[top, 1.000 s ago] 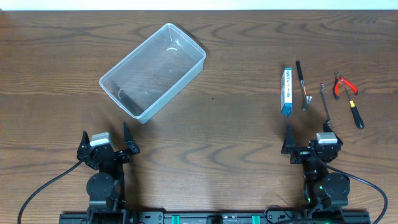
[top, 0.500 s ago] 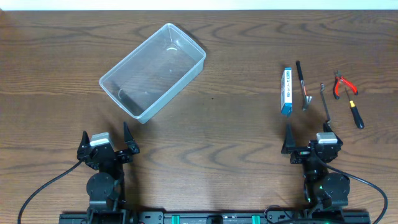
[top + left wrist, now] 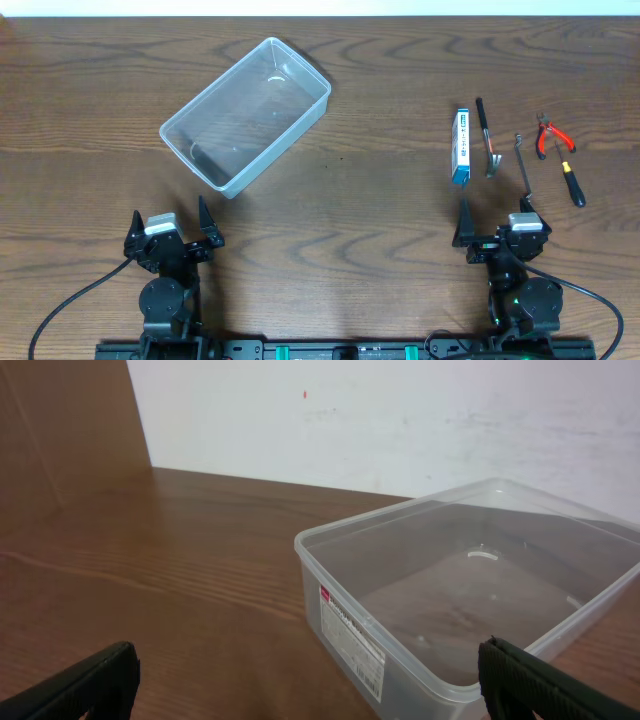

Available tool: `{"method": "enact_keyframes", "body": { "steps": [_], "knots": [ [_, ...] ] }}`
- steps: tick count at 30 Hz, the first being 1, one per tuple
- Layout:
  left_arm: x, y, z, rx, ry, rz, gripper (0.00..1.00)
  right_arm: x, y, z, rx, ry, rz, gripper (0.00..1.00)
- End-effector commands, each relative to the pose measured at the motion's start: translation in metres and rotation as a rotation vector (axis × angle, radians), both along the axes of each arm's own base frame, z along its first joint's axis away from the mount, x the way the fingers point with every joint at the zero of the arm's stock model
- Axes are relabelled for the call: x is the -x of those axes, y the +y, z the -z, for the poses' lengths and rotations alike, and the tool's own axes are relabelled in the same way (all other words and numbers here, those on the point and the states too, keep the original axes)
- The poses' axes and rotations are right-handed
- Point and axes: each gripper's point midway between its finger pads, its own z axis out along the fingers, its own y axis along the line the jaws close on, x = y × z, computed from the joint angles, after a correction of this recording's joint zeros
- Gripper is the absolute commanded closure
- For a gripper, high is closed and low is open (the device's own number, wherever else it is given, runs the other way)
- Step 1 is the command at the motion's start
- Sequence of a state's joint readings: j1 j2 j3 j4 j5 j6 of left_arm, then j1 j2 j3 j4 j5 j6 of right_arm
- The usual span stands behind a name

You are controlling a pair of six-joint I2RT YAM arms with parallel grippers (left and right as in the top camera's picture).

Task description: Pack container

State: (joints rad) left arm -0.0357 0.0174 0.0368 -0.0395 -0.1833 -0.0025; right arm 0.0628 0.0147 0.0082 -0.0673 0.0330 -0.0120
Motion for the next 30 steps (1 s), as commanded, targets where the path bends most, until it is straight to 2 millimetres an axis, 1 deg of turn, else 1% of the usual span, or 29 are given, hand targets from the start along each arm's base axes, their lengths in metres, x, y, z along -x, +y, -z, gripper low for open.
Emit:
{"method": "enact_keyframes", "body": {
  "steps": [1, 13, 15, 17, 19, 22, 24, 26, 27, 28, 30],
  "knots": [
    [-0.001, -0.001, 0.017, -0.011, 0.041, 0.005, 0.02, 0.000, -0.001, 0.001, 0.011, 0.000, 0.001, 0.01],
    [-0.001, -0.001, 0.017, -0.010, 0.041, 0.006, 0.02, 0.000, -0.003, 0.000, 0.012, -0.004, 0.012, 0.01],
    [-0.001, -0.002, 0.015, -0.002, 0.031, 0.007, 0.02, 0.000, -0.003, -0.004, 0.011, -0.021, 0.013, 0.01],
    [-0.002, -0.006, 0.005, 0.001, -0.004, 0.035, 0.02, 0.000, -0.003, -0.014, 0.008, -0.062, 0.013, 0.01],
    [-0.003, -0.011, -0.013, 0.005, -0.054, 0.064, 0.02, 0.000, -0.003, -0.027, 0.006, -0.105, 0.014, 0.01],
    [0.002, -0.012, -0.046, 0.005, -0.115, 0.068, 0.02, 0.004, -0.011, -0.056, 0.002, -0.171, 0.060, 0.01],
    [0.006, -0.012, -0.078, -0.002, -0.164, 0.069, 0.02, 0.007, -0.017, -0.081, 0.033, -0.205, 0.098, 0.01],
    [0.010, -0.011, -0.109, -0.003, -0.204, 0.068, 0.02, 0.009, -0.019, -0.110, 0.100, -0.232, 0.109, 0.01],
    [0.012, -0.011, -0.128, -0.002, -0.225, 0.068, 0.02, 0.009, -0.019, -0.124, 0.131, -0.244, 0.112, 0.01],
    [0.012, -0.011, -0.150, -0.002, -0.245, 0.068, 0.02, 0.007, -0.019, -0.147, 0.171, -0.259, 0.115, 0.01],
    [0.012, -0.011, -0.186, -0.002, -0.275, 0.068, 0.02, 0.001, -0.018, -0.177, 0.192, -0.269, 0.117, 0.01]
  ]
}}
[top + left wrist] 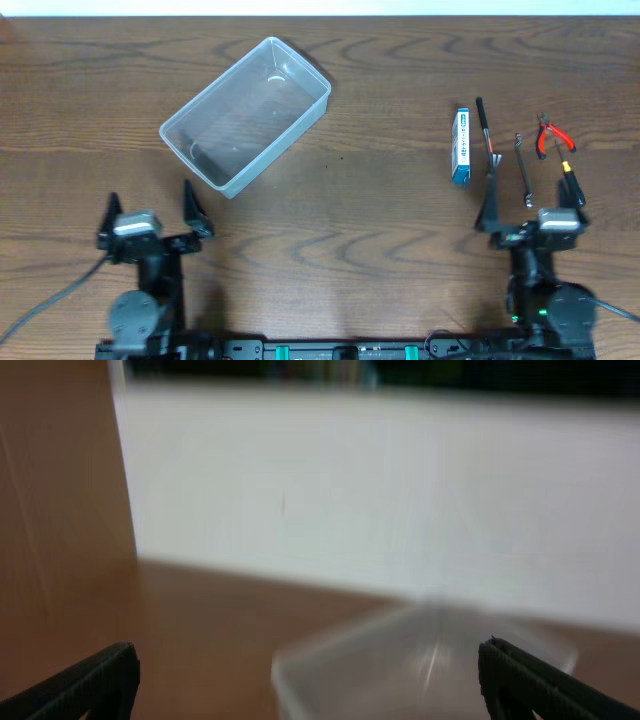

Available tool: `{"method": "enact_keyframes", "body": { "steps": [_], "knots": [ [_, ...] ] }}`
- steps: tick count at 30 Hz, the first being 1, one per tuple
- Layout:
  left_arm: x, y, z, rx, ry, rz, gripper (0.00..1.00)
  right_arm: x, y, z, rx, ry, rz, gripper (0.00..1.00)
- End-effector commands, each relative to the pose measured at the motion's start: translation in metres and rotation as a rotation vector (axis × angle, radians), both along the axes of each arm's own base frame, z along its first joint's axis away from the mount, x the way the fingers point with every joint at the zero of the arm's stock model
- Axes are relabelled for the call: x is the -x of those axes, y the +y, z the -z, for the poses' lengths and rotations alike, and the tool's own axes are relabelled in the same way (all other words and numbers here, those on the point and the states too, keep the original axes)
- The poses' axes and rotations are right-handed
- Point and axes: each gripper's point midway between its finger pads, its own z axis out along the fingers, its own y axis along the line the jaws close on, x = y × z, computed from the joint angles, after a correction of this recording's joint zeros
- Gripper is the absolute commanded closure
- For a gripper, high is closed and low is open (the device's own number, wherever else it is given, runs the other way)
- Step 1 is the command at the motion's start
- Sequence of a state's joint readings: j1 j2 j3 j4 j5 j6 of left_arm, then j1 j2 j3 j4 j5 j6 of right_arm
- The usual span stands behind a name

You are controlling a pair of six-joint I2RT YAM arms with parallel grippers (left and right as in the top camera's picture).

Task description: Pack container

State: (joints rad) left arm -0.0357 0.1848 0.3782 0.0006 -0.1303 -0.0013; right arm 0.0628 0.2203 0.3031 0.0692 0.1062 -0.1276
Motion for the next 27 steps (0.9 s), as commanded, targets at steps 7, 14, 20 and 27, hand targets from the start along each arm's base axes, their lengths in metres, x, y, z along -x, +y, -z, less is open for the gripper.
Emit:
{"method": "enact_keyframes", "body": {
  "steps": [7, 14, 20, 27],
  "knots": [
    [-0.013, -0.005, -0.186, -0.008, -0.099, 0.022, 0.02, -0.063, 0.015, -0.155, 0.083, 0.113, -0.064, 0.01],
    [-0.036, -0.006, -0.214, -0.015, 0.163, 0.023, 0.02, -0.128, 0.044, -0.194, -0.003, 0.460, -0.212, 0.01],
    [-0.046, -0.006, -0.192, 0.014, 0.271, 0.023, 0.02, -0.159, 0.048, -0.193, -0.027, 0.554, -0.223, 0.01],
    [-0.040, -0.006, -0.170, 0.016, 0.361, 0.021, 0.02, -0.153, 0.044, -0.163, -0.036, 0.679, -0.203, 0.01]
  ]
}}
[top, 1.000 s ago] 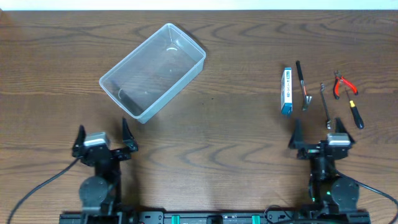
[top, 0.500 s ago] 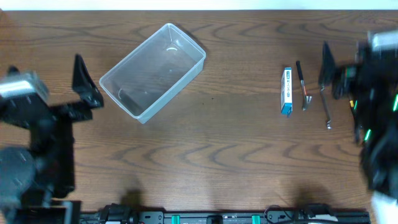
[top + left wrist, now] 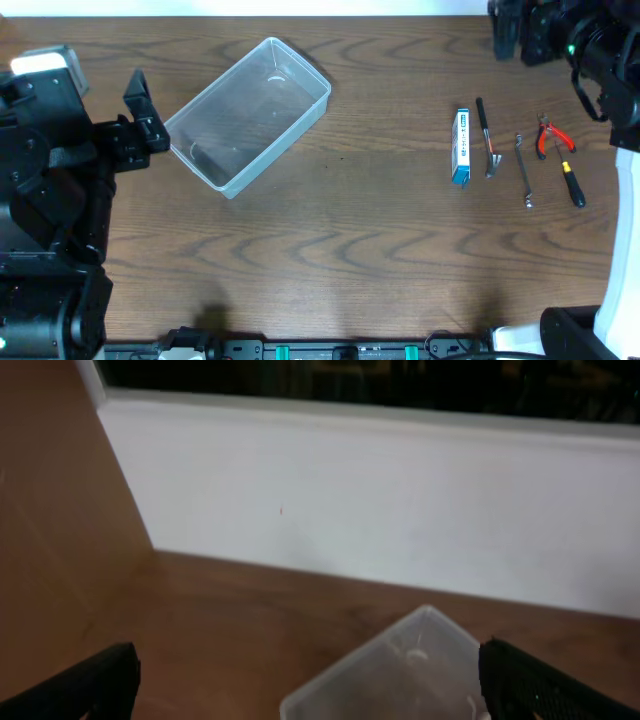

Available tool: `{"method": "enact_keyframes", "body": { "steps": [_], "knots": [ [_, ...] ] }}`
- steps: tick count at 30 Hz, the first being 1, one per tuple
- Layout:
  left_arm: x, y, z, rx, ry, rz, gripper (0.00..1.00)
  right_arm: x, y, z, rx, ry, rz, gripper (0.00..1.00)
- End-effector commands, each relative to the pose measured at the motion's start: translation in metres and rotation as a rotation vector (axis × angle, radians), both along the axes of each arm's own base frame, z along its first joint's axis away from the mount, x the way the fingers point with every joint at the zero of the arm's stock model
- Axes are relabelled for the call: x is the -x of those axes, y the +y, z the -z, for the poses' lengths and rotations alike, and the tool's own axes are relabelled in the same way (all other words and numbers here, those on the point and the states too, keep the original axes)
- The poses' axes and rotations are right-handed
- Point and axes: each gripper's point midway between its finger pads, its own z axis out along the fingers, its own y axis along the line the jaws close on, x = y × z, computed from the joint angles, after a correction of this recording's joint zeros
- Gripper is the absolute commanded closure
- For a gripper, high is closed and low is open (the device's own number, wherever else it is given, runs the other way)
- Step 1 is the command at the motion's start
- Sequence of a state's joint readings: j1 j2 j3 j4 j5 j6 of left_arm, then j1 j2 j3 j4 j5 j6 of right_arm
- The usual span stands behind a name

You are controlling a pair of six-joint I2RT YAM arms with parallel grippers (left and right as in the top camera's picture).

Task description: Pack container

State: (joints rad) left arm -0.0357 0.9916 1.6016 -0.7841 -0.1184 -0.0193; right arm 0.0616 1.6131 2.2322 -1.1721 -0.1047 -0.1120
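Observation:
The clear plastic container (image 3: 246, 113) lies empty and askew at the table's back left; the left wrist view catches its far corner (image 3: 405, 670) low in frame. My left gripper (image 3: 320, 695) is open, raised high just left of the container, one of its fingers (image 3: 142, 115) near the container's left corner. My right gripper (image 3: 522, 30) hangs high over the far right corner, a dark shape whose jaws I cannot make out. A blue-and-white box (image 3: 460, 147), a black tool (image 3: 486, 135), a metal key (image 3: 523, 172), red pliers (image 3: 551, 135) and a screwdriver (image 3: 571, 183) lie at the right.
A white wall (image 3: 380, 510) rises behind the table's far edge. Bare wood (image 3: 350, 230) lies between the container and the row of tools.
Both arms have risen from the front edge. The left now sits high beside the container's left corner, the right high over the far right corner. The container and tools have not moved.
Both arms rested low at the table's front edge with open grippers. Then each stood slightly farther out toward its side and the left wrist view blurred. Now both are lifted high, left by the container, right beyond the tools. Nothing has been picked up.

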Motion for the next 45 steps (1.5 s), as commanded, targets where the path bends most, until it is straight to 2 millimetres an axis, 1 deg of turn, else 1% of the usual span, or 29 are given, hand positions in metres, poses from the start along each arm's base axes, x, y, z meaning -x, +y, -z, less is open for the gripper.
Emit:
{"method": "enact_keyframes", "body": {
  "steps": [1, 5, 8, 11, 13, 15, 17, 18, 19, 20, 21, 23, 25, 29, 32, 34, 38, 40, 42, 45],
  "knots": [
    [0.007, -0.002, 0.000, 0.011, 0.008, 0.008, 0.02, 0.006, -0.001, -0.011, -0.021, -0.019, 0.011, 0.01],
    [0.010, -0.002, 0.007, 0.011, 0.040, 0.008, 0.02, 0.006, -0.001, -0.011, 0.000, -0.023, -0.001, 0.01],
    [0.008, -0.002, 0.013, 0.010, 0.066, 0.008, 0.02, 0.008, -0.001, -0.007, 0.011, -0.008, -0.008, 0.01],
    [0.001, -0.002, 0.028, 0.007, 0.127, 0.007, 0.00, 0.010, -0.002, 0.002, 0.016, 0.030, -0.003, 0.01],
    [-0.008, -0.003, 0.046, 0.005, 0.201, 0.006, 0.11, 0.010, -0.006, 0.011, 0.029, 0.067, 0.014, 0.01],
    [-0.019, -0.003, 0.064, 0.009, 0.269, 0.003, 0.19, 0.010, -0.012, 0.021, 0.051, 0.105, 0.041, 0.11],
    [-0.034, -0.004, 0.083, 0.052, 0.334, -0.018, 0.44, 0.010, -0.019, 0.034, 0.080, 0.156, 0.073, 0.30],
    [-0.042, -0.004, 0.093, 0.071, 0.362, -0.029, 0.55, 0.011, -0.022, 0.041, 0.092, 0.183, 0.084, 0.35],
    [-0.049, -0.004, 0.100, 0.084, 0.386, -0.037, 0.69, 0.011, -0.023, 0.047, 0.100, 0.208, 0.091, 0.37],
    [-0.057, -0.005, 0.110, 0.097, 0.413, -0.046, 0.80, 0.011, -0.024, 0.055, 0.105, 0.237, 0.092, 0.40],
    [-0.063, -0.005, 0.118, 0.107, 0.436, -0.053, 0.81, 0.011, -0.024, 0.062, 0.108, 0.266, 0.091, 0.41],
    [-0.078, -0.006, 0.137, 0.133, 0.487, -0.074, 0.81, 0.010, -0.024, 0.077, 0.114, 0.325, 0.088, 0.41],
    [-0.088, -0.006, 0.155, 0.161, 0.534, -0.097, 0.81, 0.009, -0.024, 0.090, 0.121, 0.376, 0.087, 0.40],
    [-0.102, -0.006, 0.184, 0.205, 0.607, -0.139, 0.81, 0.004, -0.023, 0.115, 0.131, 0.462, 0.082, 0.37],
    [-0.108, -0.004, 0.198, 0.213, 0.642, -0.157, 0.82, -0.003, -0.022, 0.132, 0.135, 0.511, 0.077, 0.35],
    [-0.111, 0.002, 0.205, 0.244, 0.653, -0.192, 0.81, -0.008, -0.019, 0.142, 0.140, 0.535, 0.070, 0.34],
    [-0.114, 0.017, 0.218, 0.370, 0.662, -0.292, 0.82, -0.016, -0.011, 0.160, 0.147, 0.578, 0.048, 0.34],
    [-0.116, 0.018, 0.226, 0.437, 0.687, -0.273, 0.81, -0.019, -0.004, 0.170, 0.154, 0.600, 0.033, 0.35],
    [-0.119, 0.017, 0.236, 0.521, 0.725, -0.236, 0.74, -0.022, 0.003, 0.179, 0.162, 0.621, 0.017, 0.34],
    [-0.120, 0.018, 0.251, 0.625, 0.779, -0.202, 0.73, -0.027, 0.014, 0.193, 0.173, 0.649, -0.007, 0.34]
  ]
}}
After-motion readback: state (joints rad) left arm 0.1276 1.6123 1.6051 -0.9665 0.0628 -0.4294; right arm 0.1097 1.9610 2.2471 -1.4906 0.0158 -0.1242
